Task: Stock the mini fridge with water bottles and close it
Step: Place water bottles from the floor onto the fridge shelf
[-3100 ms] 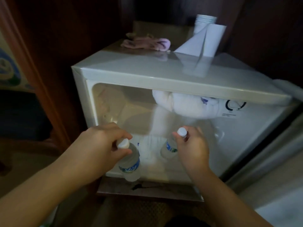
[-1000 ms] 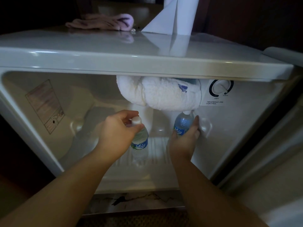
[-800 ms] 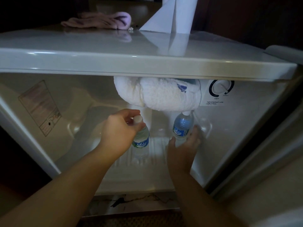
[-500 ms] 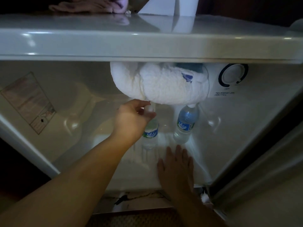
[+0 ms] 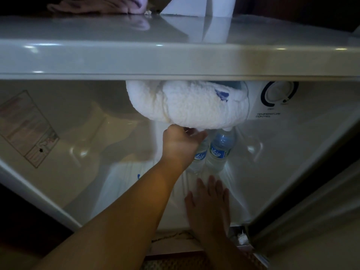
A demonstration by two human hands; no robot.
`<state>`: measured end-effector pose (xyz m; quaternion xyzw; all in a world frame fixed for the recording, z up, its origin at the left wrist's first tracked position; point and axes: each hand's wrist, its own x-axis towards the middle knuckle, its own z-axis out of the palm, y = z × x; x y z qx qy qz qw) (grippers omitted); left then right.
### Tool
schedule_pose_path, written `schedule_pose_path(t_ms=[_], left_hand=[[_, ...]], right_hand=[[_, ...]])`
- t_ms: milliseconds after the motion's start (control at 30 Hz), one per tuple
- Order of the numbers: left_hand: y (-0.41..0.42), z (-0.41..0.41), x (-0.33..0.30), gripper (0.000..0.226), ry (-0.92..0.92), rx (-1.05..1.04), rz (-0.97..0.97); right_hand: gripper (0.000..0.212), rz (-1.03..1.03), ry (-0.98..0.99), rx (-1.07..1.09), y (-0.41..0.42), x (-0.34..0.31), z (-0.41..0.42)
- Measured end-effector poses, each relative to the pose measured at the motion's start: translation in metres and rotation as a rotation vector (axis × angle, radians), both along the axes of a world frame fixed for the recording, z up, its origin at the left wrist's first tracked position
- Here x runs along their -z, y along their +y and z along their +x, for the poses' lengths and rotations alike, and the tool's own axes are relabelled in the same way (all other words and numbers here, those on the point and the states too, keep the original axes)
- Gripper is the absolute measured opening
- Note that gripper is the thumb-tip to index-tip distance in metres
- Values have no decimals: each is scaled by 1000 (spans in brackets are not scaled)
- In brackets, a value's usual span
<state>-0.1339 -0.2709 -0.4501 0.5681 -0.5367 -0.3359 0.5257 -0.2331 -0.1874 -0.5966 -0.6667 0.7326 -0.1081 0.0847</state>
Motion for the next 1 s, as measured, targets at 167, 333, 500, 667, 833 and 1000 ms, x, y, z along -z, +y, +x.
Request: schedule_pose_path(t_ms=[167,333,500,667,833,1000], left_hand=[[6,0,6,31,-107,4,-25],[8,4,15,61,-282,57,50],[6,0,26,64,-261,140,113],[4,-6,25,62,-204,137,112],[3,-10,26,66,-194,148,105],[13,-5,21,84,-310,136,113]], right_hand=[[69,0,-11,3,1,0,0],[68,14,-3,-11,2,-2,-1],[69,1,-6,-20,3,-2,-2],[69,20,-5,-35,2,-2,-4],[69,29,-14,-31,2,-1,-4],[67,48,-2,-35,2,-4,-4]])
